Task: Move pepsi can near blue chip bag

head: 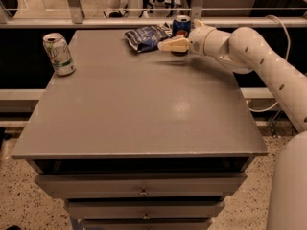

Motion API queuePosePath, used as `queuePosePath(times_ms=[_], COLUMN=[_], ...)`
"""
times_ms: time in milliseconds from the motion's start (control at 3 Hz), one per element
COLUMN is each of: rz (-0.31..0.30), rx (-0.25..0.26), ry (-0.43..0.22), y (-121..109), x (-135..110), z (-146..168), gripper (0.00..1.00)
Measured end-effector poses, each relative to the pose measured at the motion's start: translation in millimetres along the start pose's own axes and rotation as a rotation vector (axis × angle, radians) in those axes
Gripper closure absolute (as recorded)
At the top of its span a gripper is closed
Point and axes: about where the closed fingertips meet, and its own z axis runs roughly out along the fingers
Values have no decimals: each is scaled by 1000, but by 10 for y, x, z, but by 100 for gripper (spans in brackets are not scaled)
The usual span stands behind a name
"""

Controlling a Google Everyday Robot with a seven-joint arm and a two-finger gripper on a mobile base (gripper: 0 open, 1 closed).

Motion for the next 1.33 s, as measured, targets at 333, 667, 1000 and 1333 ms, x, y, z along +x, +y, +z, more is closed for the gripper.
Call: queuePosePath(times_ms=[333,667,1000,1333], rz=[-7,-36,-77,-111], rx=[4,-1,-38,-105], ry=[6,19,22,29], y=[-21,-51,-32,91], x=[14,-64,-230,-390], z=[-90,-376,-869,-1453], gripper=[0,0,0,0])
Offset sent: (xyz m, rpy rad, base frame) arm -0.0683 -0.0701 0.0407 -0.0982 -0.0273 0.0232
